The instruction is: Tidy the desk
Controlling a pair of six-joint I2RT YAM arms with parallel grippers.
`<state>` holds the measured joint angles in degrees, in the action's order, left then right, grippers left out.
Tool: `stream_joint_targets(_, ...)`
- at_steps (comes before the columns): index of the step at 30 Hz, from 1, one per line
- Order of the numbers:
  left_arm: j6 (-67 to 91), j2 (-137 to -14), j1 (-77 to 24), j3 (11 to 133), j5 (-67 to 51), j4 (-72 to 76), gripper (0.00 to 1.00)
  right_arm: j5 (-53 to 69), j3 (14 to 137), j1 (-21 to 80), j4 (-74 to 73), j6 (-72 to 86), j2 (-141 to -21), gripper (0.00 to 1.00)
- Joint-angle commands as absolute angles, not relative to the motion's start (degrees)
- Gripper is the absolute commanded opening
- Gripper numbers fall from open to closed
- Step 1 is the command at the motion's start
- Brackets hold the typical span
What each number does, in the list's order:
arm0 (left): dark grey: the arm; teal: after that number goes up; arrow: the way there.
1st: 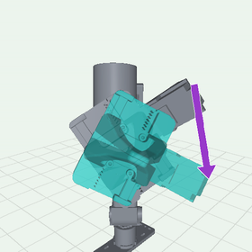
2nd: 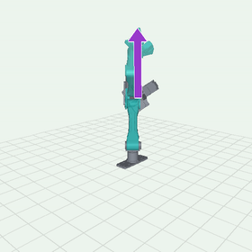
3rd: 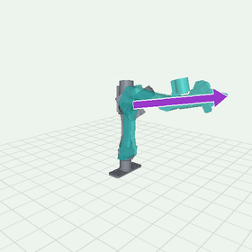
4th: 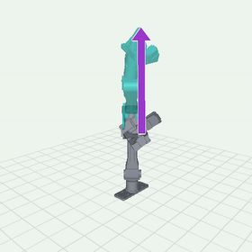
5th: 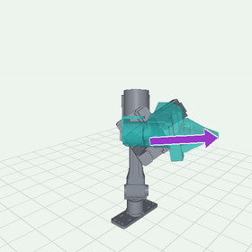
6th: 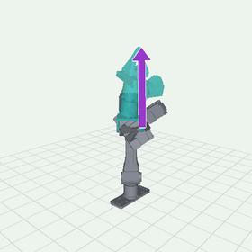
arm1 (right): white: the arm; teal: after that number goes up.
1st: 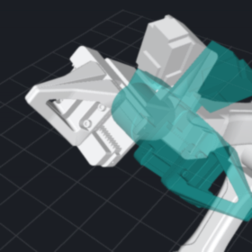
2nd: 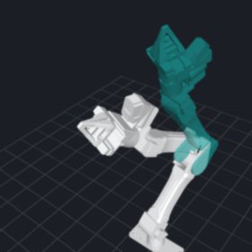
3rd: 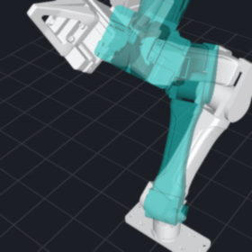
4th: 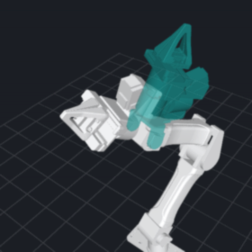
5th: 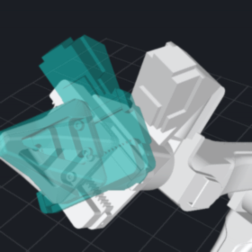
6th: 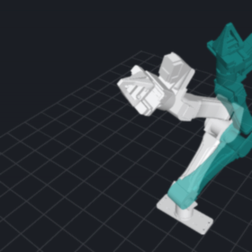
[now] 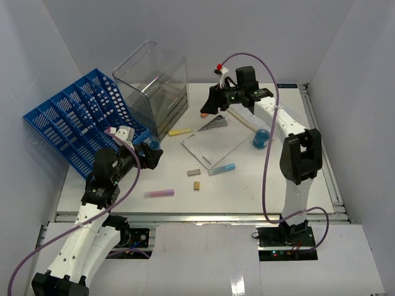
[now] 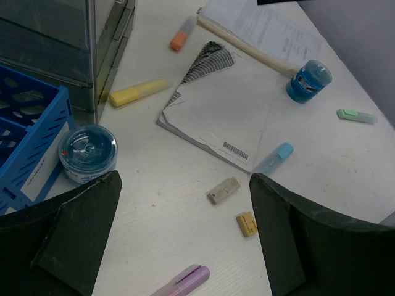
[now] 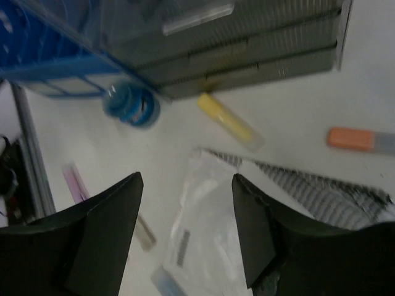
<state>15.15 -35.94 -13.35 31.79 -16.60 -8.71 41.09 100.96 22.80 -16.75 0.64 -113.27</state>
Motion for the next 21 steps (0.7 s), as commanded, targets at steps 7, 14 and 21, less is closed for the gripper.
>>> stream_joint_targets(7, 23.2, -31.0, -13.5, 32.7, -9.9, -13.1, 0.95, 47.3, 106.9, 24.4, 29.8, 57.3, -128.4, 0.62)
stream_joint_targets(14, 34.3, -26.6, -13.5, 33.9, -8.4, -16.2, 0.94, 42.2, 113.7, 27.1, 33.7, 62.3, -136.5, 0.61)
stream_joint_targets(21, 40.3, -26.1, -13.5, 35.0, -8.9, -16.0, 0.94, 39.7, 116.4, 27.5, 34.5, 64.5, -140.2, 0.57)
